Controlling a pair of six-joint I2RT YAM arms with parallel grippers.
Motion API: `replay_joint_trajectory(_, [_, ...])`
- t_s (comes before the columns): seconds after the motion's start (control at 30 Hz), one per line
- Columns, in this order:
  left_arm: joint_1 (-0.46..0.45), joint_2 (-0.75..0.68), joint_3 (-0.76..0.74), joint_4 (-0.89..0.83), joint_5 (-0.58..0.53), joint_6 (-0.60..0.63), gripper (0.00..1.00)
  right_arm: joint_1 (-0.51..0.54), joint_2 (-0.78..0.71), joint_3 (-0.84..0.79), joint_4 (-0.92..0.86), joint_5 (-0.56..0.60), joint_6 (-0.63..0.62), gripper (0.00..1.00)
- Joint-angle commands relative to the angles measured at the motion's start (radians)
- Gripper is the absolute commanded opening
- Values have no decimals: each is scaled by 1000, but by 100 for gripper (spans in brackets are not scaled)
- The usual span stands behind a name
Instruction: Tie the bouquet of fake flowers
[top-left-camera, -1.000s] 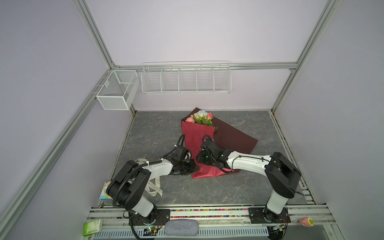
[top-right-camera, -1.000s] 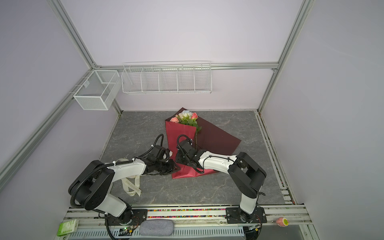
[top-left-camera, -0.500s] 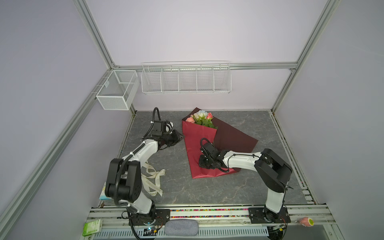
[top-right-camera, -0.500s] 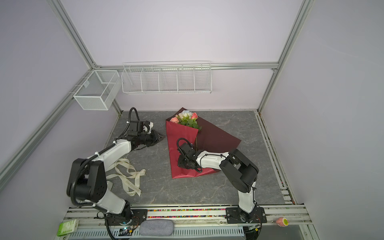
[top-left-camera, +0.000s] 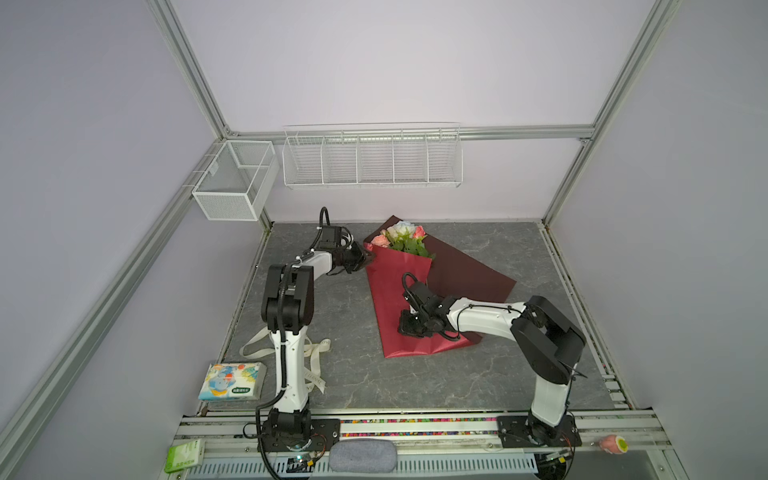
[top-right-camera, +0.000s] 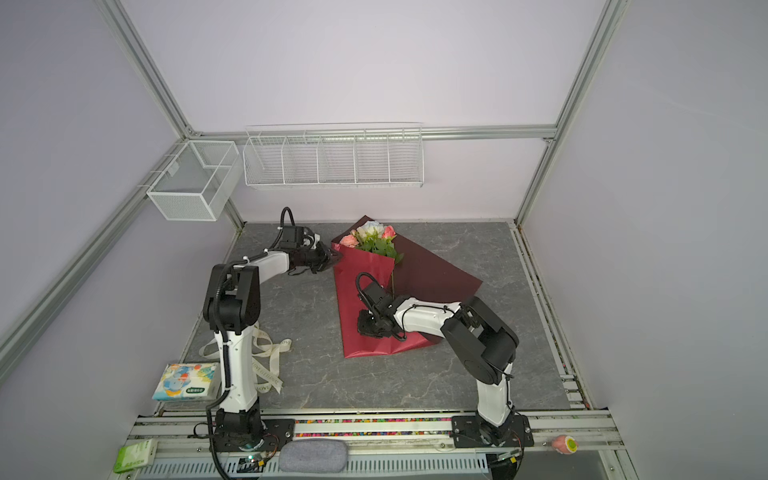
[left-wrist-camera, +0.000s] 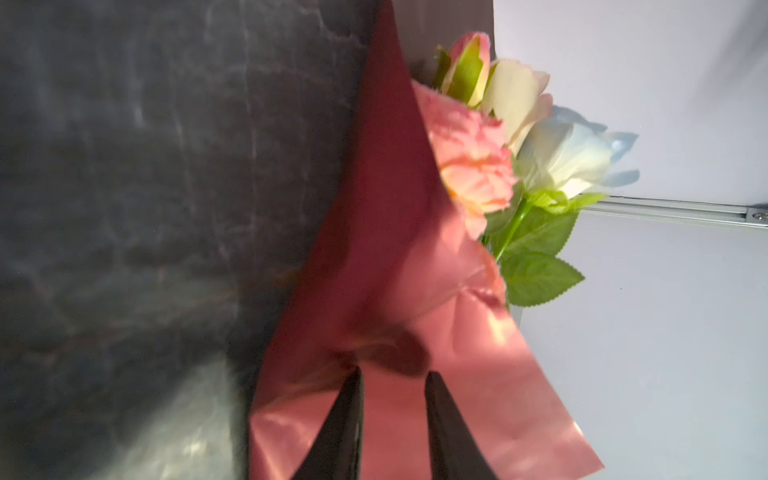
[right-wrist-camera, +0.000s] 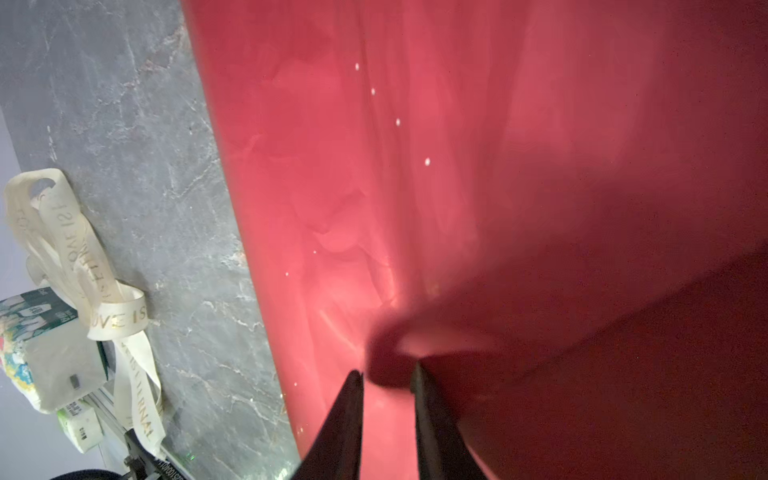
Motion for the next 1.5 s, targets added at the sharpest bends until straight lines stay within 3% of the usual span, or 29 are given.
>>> replay_joint_trajectory(0.0, [8,77,132,-36,-1,-17,27,-13,-21,27,-59,-18,-34,27])
replay_joint_trajectory(0.47, [22,299,461,-271,-110,9,28,-55,-6,61,-130,-66,-102,30])
replay_joint_trajectory(0.57, [21,271,458,-267,-83,12,30,-62,-16,57,-122,-61,-100,31])
replay_joint_trajectory(0.7, [18,143,449,-336,-54,104,41,-90,-38,34,-35,-103,-80,34])
replay_joint_trajectory(0.8, [10,23,362,-351,-35,146,47,-121,-43,39,13,-158,-71,37])
replay_joint_trajectory(0.9, [-15,-124,184,-366,-103,182,48,-153,-31,60,42,-206,-49,42])
replay_joint_trajectory(1.13, [-193,-420,-234,-268,-237,132,44,-226,-20,105,-2,-231,-21,46])
replay_joint_trajectory(1.23, [-287,-478,-361,-225,-311,101,41,-258,-5,110,-19,-240,-54,47])
replay_joint_trajectory(1.47, [-470,-533,-603,-4,-348,-28,32,-304,21,107,4,-300,-104,47])
